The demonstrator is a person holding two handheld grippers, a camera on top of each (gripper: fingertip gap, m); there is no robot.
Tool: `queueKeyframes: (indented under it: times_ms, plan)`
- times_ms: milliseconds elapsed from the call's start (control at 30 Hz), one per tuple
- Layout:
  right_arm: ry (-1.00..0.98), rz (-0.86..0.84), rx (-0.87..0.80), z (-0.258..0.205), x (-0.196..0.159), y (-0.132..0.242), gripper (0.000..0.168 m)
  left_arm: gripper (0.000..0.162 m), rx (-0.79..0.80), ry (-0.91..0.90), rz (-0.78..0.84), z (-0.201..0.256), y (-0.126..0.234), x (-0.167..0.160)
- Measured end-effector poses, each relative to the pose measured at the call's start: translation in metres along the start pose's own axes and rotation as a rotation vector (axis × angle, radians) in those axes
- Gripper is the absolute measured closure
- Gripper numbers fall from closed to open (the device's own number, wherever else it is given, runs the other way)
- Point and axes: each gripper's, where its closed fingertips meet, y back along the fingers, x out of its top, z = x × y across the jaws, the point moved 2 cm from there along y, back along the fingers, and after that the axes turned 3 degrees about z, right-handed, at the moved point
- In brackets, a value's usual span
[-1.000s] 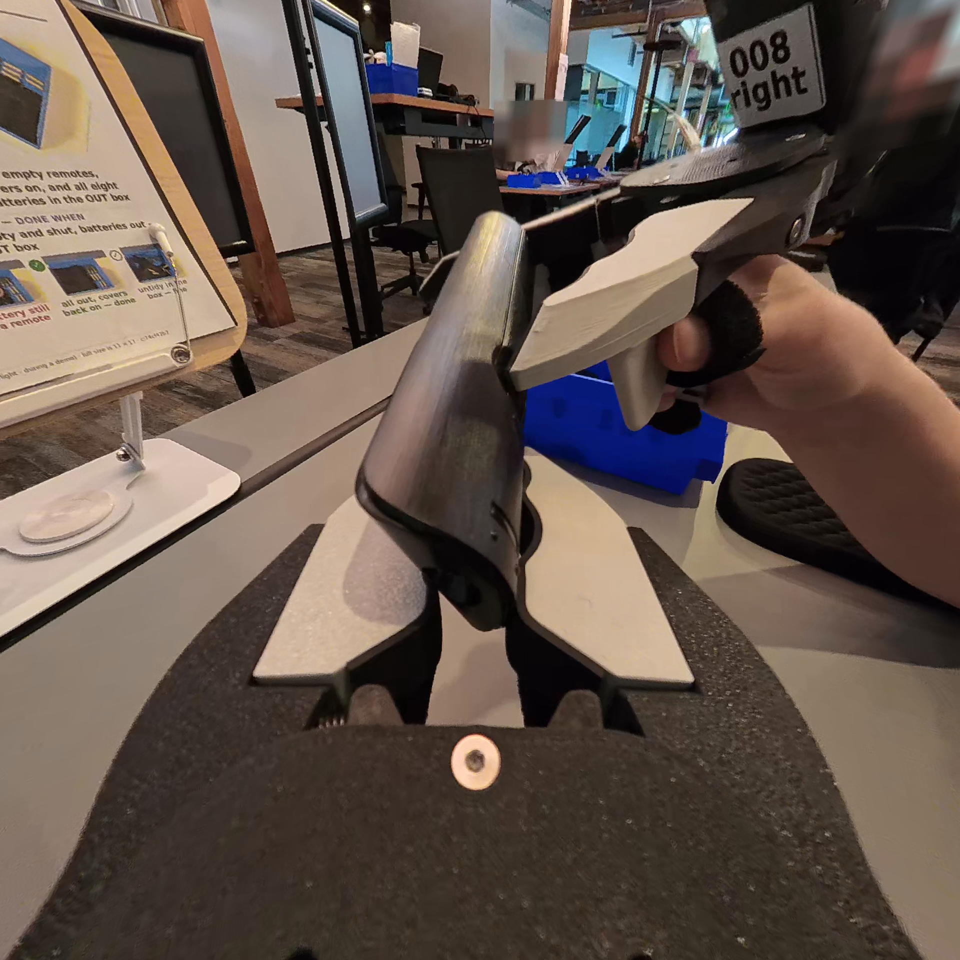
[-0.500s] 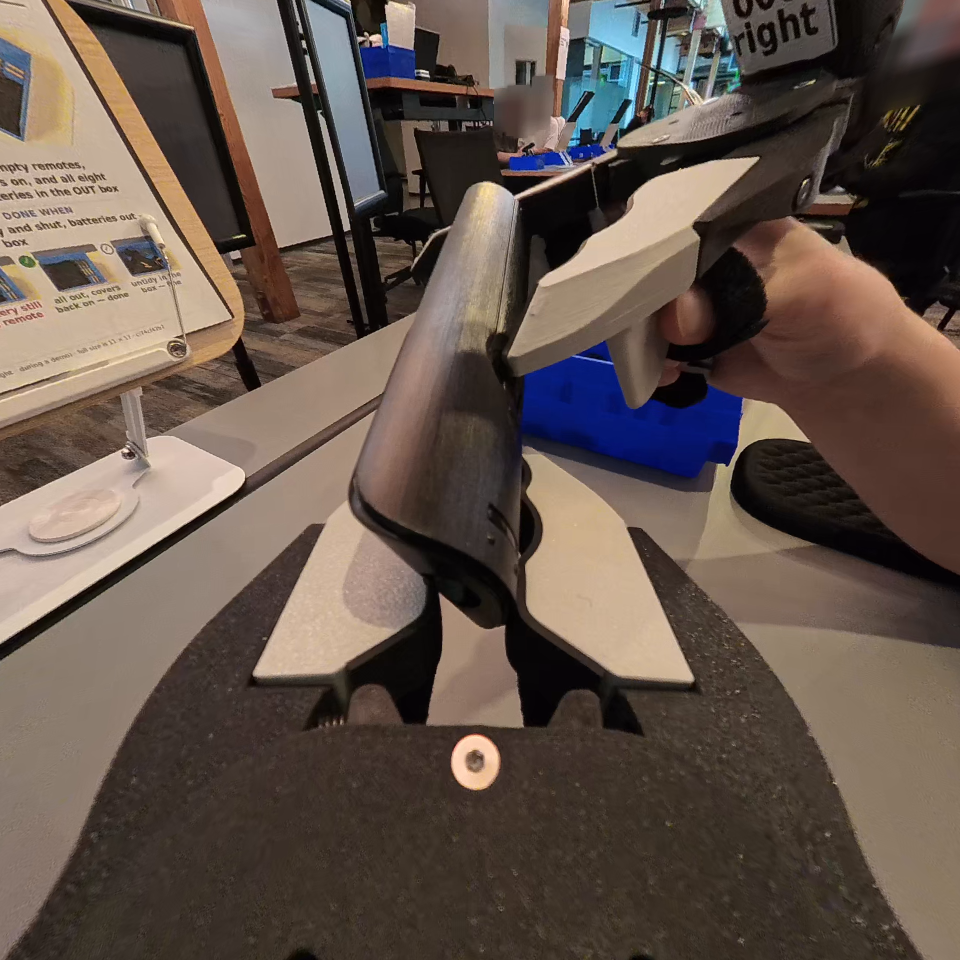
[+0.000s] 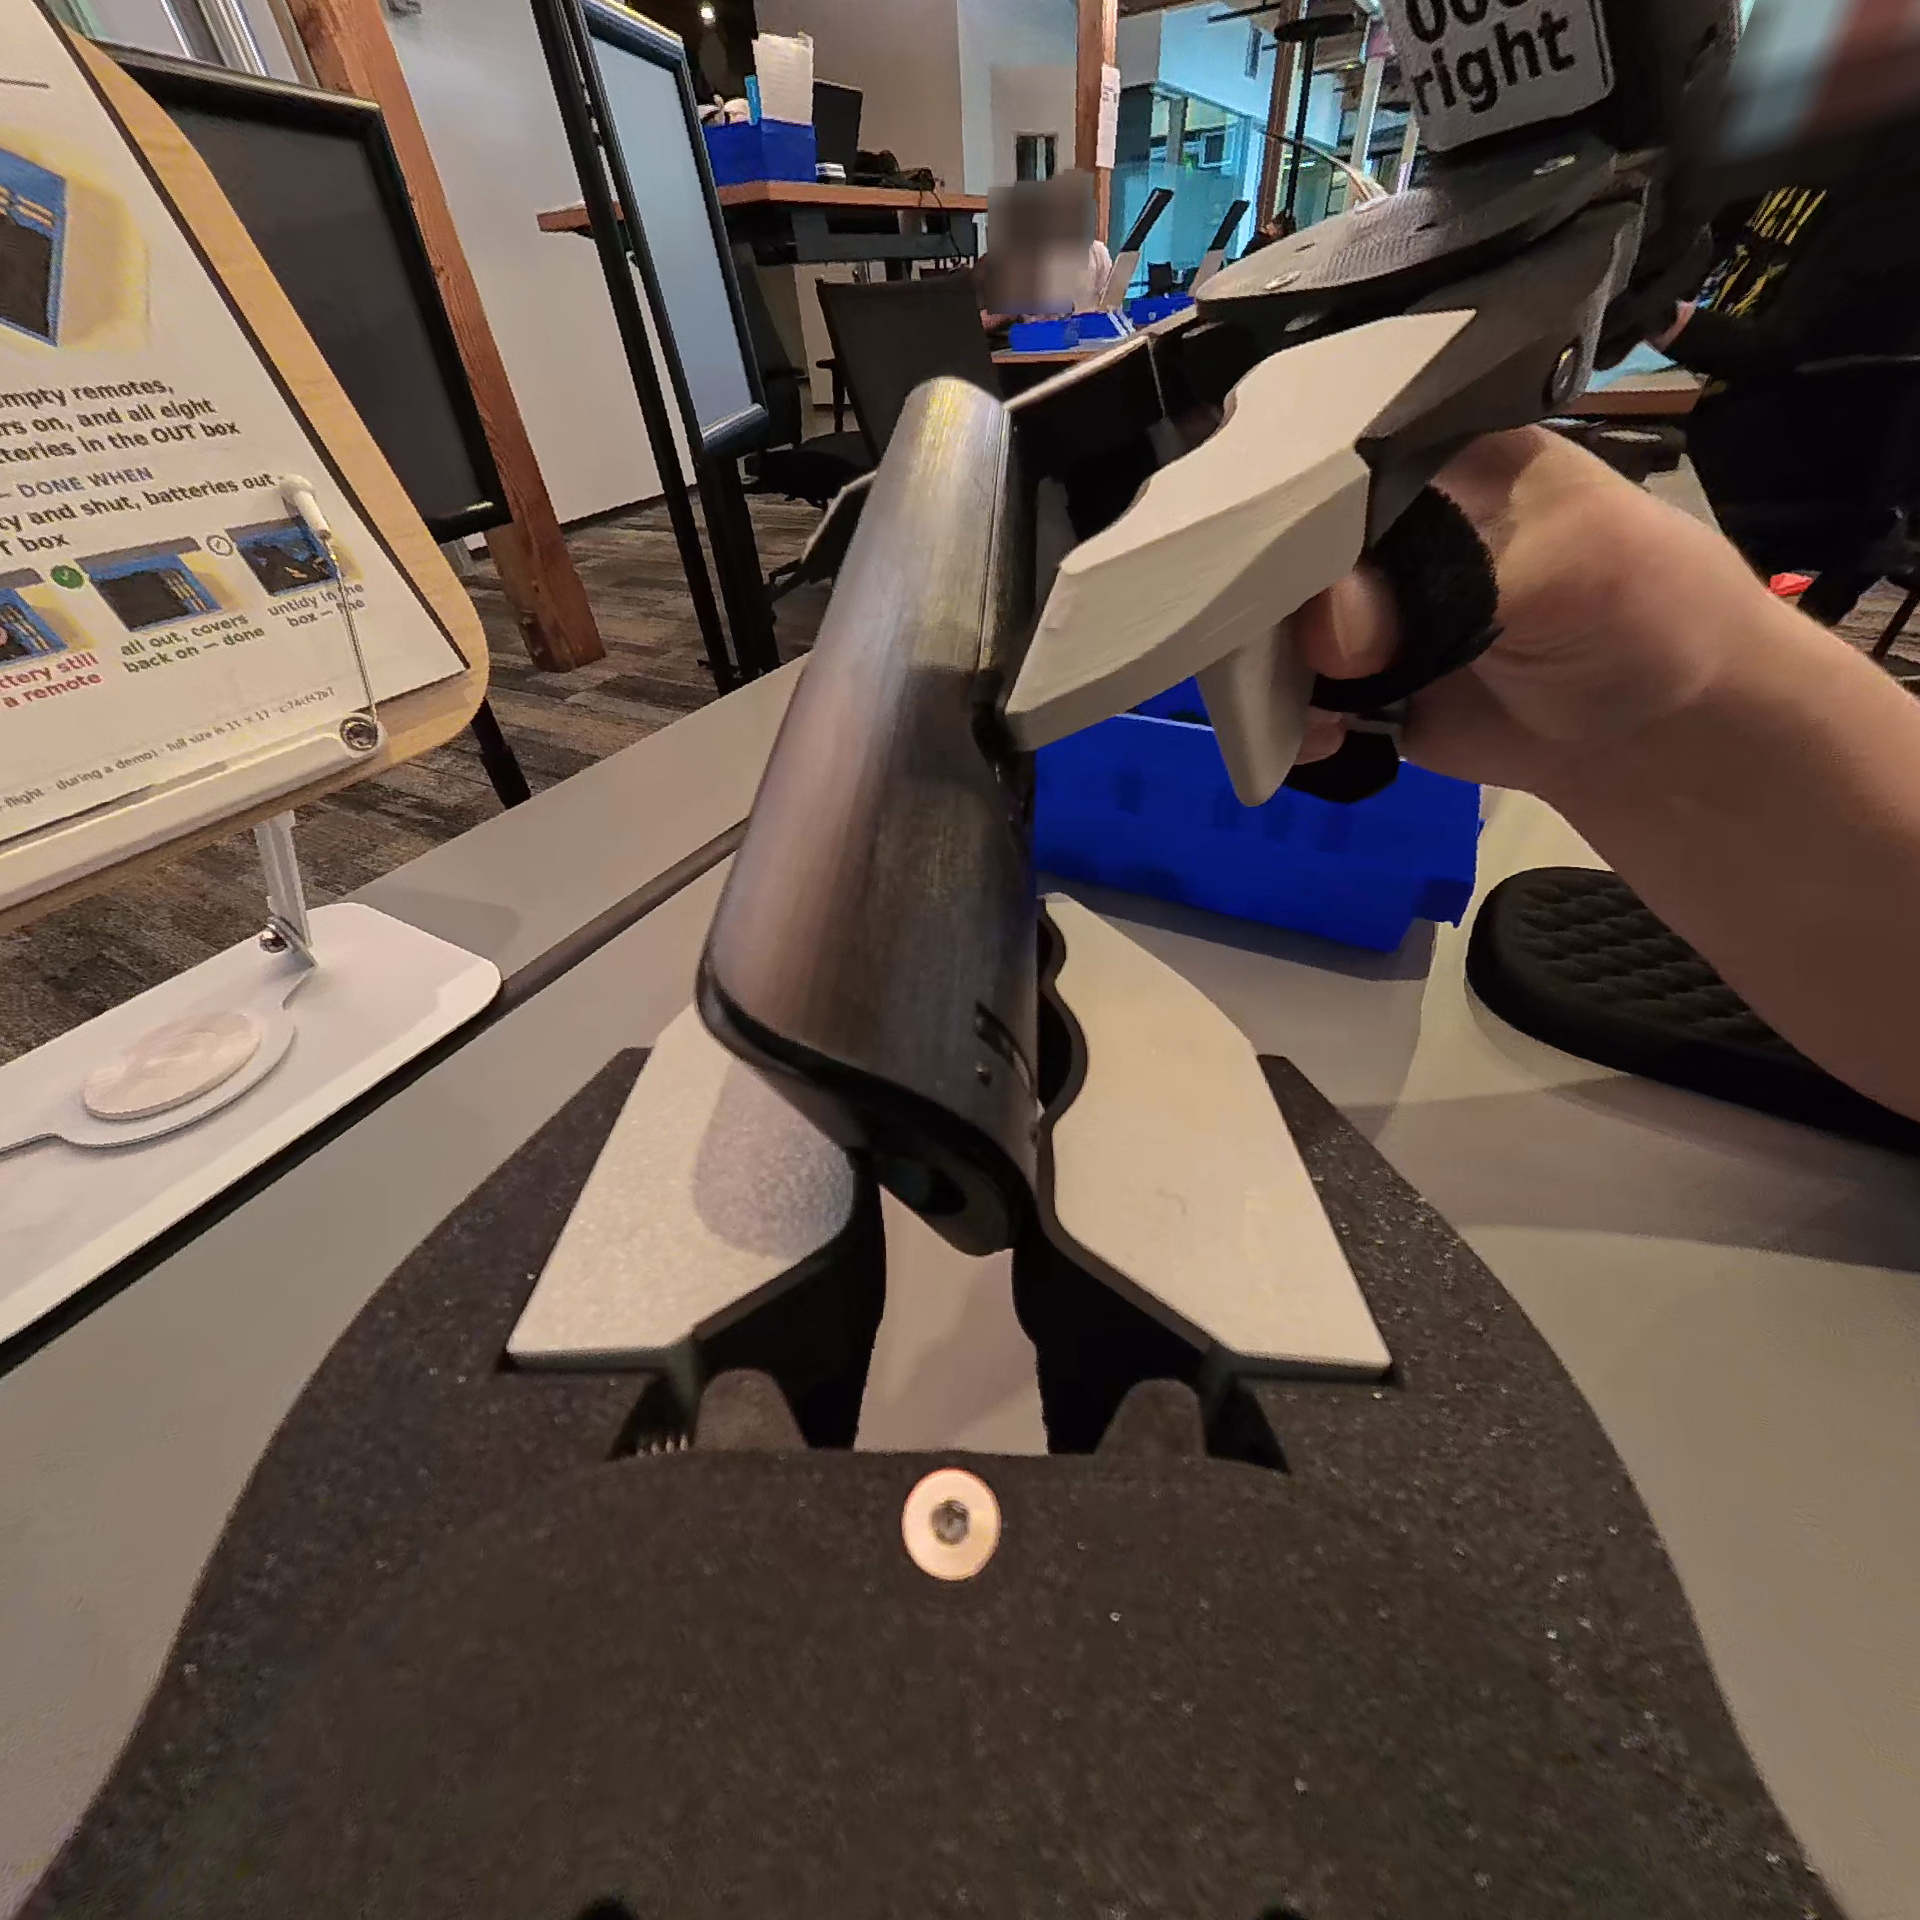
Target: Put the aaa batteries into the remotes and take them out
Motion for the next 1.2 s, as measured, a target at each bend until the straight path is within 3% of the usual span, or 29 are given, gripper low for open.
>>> queueKeyframes:
  times_ms: [567,600,633,667,700,800,1033,1100,1200]
  plan:
    - [-0.013,0.019,0.068,0.000,0.001,0.005,0.054,0.135,0.004,-0.009,0.000,-0.005,0.000,-0.003]
    - [-0.080,0.142,0.151,-0.001,0.015,0.018,0.075,0.136,-0.033,0.051,0.028,-0.008,0.004,-0.002]
    - [-0.124,0.275,0.179,0.003,0.030,0.032,0.134,0.138,-0.136,0.111,0.006,0.003,0.001,-0.003]
    - [-0.081,0.303,0.138,0.008,0.033,0.036,0.137,0.138,-0.077,0.029,-0.033,0.009,-0.006,-0.007]
    - [-0.029,0.273,0.105,0.010,0.033,0.036,0.134,0.138,-0.017,-0.067,-0.023,0.010,-0.010,-0.010]
    - [0.063,0.128,0.002,0.021,0.021,0.033,0.135,0.138,-0.046,0.038,0.052,0.007,-0.007,0.000]
    - [-0.120,0.172,0.160,0.009,0.017,0.019,0.121,0.139,-0.108,0.161,0.074,0.008,-0.003,0.003]
    - [-0.098,0.204,0.128,0.014,0.020,0.020,0.103,0.139,-0.140,0.210,0.088,0.009,-0.002,0.005]
    - [-0.037,0.230,0.069,0.027,0.029,0.035,0.091,0.139,-0.148,0.270,0.111,0.005,0.000,0.006]
